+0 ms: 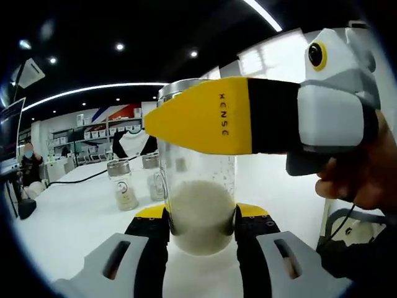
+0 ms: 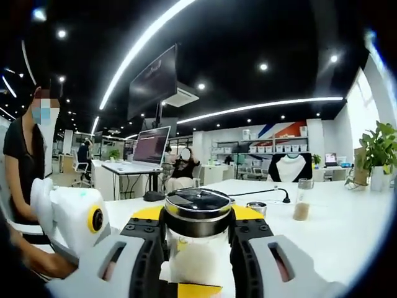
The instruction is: Rotate the seasoning bottle until the label or dispensing opening points toward the visible target arrow and the bottle remains upright within the marked orientation range
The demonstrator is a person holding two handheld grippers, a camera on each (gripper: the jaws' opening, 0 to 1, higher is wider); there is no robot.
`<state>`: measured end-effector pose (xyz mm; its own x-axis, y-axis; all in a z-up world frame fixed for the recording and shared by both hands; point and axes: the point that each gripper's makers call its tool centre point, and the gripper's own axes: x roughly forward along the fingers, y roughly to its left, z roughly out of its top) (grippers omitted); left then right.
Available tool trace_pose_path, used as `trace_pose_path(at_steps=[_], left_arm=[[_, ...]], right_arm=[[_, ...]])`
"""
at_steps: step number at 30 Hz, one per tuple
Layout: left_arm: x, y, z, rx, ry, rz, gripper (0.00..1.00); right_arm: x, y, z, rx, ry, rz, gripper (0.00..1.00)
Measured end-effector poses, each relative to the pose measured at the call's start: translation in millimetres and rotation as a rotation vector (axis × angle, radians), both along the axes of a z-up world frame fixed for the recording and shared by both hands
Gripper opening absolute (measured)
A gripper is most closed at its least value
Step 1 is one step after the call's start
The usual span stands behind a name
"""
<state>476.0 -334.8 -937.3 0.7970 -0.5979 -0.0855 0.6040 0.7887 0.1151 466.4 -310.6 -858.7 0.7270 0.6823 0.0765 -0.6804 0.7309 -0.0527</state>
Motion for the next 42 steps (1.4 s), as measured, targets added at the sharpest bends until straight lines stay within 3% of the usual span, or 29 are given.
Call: trace_pose_path(at_steps=[4,8,11,17,21,26,29,36,42], left_arm=[[-6.6,-10.4,1.3,0.008,-0.008,-0.119,0.44],[-16.4,-18.3,6.2,-0.072,0.021,-0.24,0.43],[-21.5,-20.2,11.7,-0.089,0.005,-0.289,0.43],[-39.1,-28.9,18.2,-0.134,0.025,-0.41,0.42],[-45.9,-34.5,18.0,-0.12,0.034,-0.446,0.43],[-45.1,-37.7,15.5,-0.093,0.051,-0.414,0.43],[-35.0,-33.7,14.3,-0.063,0.023,-0.331,0.42],[-20.3,-22.5,14.9,-0.065,0.0,-0.199,0.42],[-9.3,-11.4,16.6,-0.057,-0.044,-0.068,0.42]], right_arm=[[-1.5,-10.0,-0.2,0.057,0.042,0.05,0.37],[-4.3,-20.3,0.7,0.113,0.084,0.15,0.37],[-7.2,-25.1,3.8,0.153,0.106,0.202,0.37],[-28.2,-29.1,12.0,0.161,0.063,0.375,0.37],[-37.7,-30.1,12.2,0.144,0.064,0.439,0.37],[-40.4,-26.0,10.3,0.115,0.058,0.434,0.37],[-38.0,-21.2,10.4,0.079,0.019,0.396,0.38],[-25.4,-15.1,10.7,0.066,-0.005,0.282,0.37],[-13.2,-14.5,11.0,0.148,-0.005,0.152,0.37]])
